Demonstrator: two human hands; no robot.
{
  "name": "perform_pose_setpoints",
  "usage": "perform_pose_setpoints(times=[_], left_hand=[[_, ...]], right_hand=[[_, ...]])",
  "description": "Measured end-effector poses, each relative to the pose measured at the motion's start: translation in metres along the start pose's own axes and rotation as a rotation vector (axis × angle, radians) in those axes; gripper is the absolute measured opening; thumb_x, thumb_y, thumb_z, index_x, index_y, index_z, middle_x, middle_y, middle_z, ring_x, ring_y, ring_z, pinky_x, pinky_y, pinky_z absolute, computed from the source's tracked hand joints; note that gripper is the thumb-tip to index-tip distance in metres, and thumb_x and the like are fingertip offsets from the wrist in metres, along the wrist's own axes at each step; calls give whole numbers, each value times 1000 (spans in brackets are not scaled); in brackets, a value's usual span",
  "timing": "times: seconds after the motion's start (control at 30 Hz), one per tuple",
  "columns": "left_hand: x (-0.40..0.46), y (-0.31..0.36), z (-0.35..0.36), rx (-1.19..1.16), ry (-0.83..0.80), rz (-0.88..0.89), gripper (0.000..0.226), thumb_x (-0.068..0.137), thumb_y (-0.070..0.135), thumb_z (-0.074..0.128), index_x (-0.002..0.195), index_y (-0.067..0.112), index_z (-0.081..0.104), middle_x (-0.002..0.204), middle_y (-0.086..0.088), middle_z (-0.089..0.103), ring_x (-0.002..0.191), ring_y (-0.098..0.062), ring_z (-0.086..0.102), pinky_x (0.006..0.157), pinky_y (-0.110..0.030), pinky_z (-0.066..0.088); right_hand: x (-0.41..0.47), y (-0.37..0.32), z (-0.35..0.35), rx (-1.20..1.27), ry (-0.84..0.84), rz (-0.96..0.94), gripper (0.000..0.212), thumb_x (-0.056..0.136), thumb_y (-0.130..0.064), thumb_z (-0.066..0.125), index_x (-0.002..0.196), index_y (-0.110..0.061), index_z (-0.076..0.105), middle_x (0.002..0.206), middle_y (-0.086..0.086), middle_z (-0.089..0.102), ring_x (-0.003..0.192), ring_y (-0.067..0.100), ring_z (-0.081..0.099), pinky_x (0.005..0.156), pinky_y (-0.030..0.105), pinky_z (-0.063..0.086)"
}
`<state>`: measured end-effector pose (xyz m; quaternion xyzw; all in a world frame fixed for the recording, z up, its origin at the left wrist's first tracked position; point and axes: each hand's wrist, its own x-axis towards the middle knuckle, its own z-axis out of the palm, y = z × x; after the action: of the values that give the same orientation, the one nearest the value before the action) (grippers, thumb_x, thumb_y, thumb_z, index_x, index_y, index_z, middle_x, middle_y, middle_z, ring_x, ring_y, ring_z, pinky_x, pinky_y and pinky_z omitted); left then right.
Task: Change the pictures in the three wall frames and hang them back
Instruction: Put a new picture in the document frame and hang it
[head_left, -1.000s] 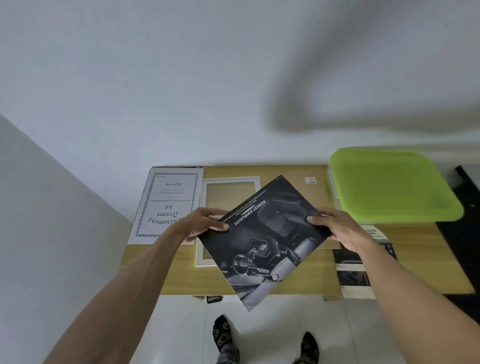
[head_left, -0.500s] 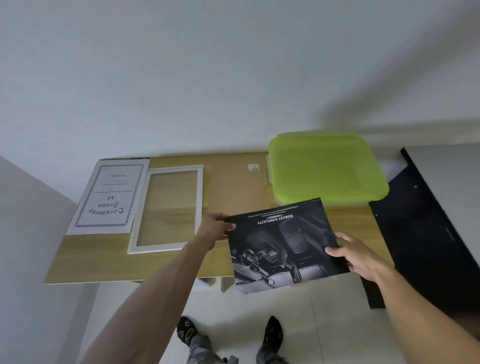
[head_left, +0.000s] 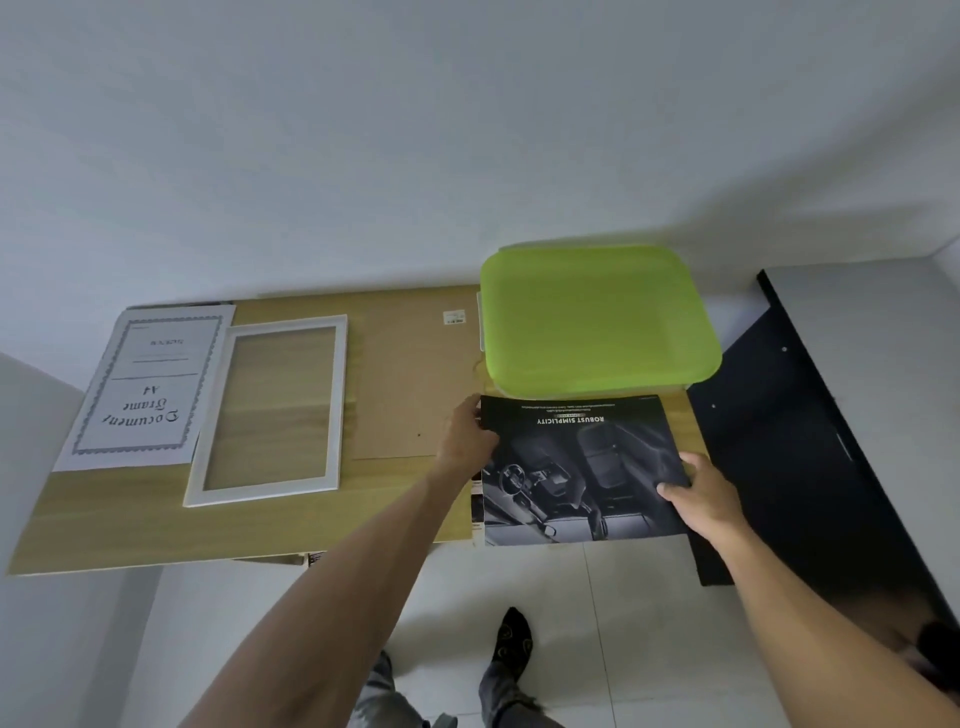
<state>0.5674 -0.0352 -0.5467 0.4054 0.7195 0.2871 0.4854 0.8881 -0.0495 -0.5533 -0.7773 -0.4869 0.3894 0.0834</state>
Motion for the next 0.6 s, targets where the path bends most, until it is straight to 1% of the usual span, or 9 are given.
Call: perform_pose_setpoints(times=[0.03, 0.1, 0.13, 0.2, 0.27, 0.33, 0.4, 0.53, 0.6], left_hand=[[-4, -1, 3, 121, 12, 71, 65, 76, -9, 59, 136, 12, 46, 121, -13, 56, 89, -34, 67, 64, -48, 61], [-14, -4, 6, 416, 37, 214, 69, 80, 0, 63, 142, 13, 38, 138, -12, 40, 117, -34, 51, 88, -47, 56], [-19, -8, 8, 566, 41, 280, 70, 83, 7, 66, 145, 13, 34, 146, -11, 33, 129, -32, 41, 100, -46, 49], [-25, -17, 11, 769, -24, 382, 75, 89, 26, 65, 152, 12, 26, 157, -9, 21, 142, -28, 25, 114, -42, 33], [-28, -27, 15, 907, -140, 444, 76, 93, 39, 59, 154, 11, 23, 162, -7, 14, 148, -26, 16, 118, -39, 24], [-27, -34, 20, 999, -228, 472, 70, 96, 43, 53, 152, 9, 29, 163, -6, 11, 149, -24, 14, 119, -37, 25], [-24, -34, 22, 1027, -275, 460, 65, 98, 39, 51, 151, 8, 30, 164, -5, 9, 150, -22, 12, 118, -37, 27], [-17, -29, 26, 985, -284, 453, 61, 99, 27, 52, 152, 8, 29, 164, -3, 7, 151, -19, 8, 117, -39, 31], [-15, -30, 27, 973, -292, 450, 61, 99, 25, 52, 152, 9, 28, 164, -3, 7, 151, -19, 7, 116, -40, 32]], right_hand=[[0, -2, 0, -55, 24, -20, 58, 87, -21, 70, 140, -17, 47, 132, 12, 58, 117, 35, 58, 90, 35, 48], [0, -5, 2, -223, 90, -76, 58, 88, -27, 70, 139, -18, 45, 131, 15, 53, 116, 37, 56, 91, 44, 51], [0, -7, 4, -331, 125, -132, 60, 89, -31, 69, 141, -18, 43, 133, 16, 49, 118, 37, 53, 92, 46, 51], [-1, -13, 10, -500, 150, -291, 63, 90, -40, 66, 145, -22, 41, 141, 15, 44, 127, 36, 46, 98, 46, 47], [-3, -18, 20, -564, 94, -411, 62, 91, -47, 61, 147, -28, 41, 151, 12, 36, 137, 32, 38, 103, 44, 43], [-6, -21, 31, -567, 28, -418, 62, 92, -51, 58, 148, -32, 40, 156, 11, 31, 143, 30, 31, 108, 43, 41], [-8, -21, 40, -554, 27, -387, 63, 91, -52, 57, 148, -32, 39, 157, 11, 28, 144, 30, 28, 110, 44, 39], [-8, -19, 40, -558, 59, -364, 64, 91, -53, 57, 148, -32, 37, 158, 12, 26, 145, 33, 27, 110, 46, 38], [-7, -19, 38, -563, 55, -362, 64, 91, -53, 57, 149, -32, 36, 158, 12, 26, 144, 33, 27, 110, 45, 39]])
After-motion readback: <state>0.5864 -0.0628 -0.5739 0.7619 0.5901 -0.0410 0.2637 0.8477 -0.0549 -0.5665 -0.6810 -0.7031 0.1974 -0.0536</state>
